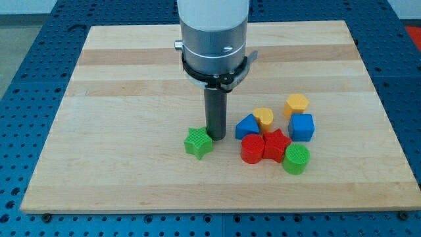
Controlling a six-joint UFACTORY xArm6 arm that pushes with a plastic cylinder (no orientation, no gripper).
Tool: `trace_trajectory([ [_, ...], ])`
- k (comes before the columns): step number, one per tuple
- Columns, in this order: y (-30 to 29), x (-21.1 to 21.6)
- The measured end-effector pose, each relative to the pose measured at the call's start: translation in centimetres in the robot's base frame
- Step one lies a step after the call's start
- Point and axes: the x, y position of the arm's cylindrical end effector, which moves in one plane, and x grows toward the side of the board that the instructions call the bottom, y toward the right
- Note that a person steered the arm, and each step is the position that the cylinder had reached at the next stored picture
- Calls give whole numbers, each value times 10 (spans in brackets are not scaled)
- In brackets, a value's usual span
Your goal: Move the green star up
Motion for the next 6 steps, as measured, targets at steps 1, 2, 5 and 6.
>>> trace_trajectory([
  [1, 0, 25],
  [2, 0, 60],
  [5, -47, 46],
  [6, -33, 5],
])
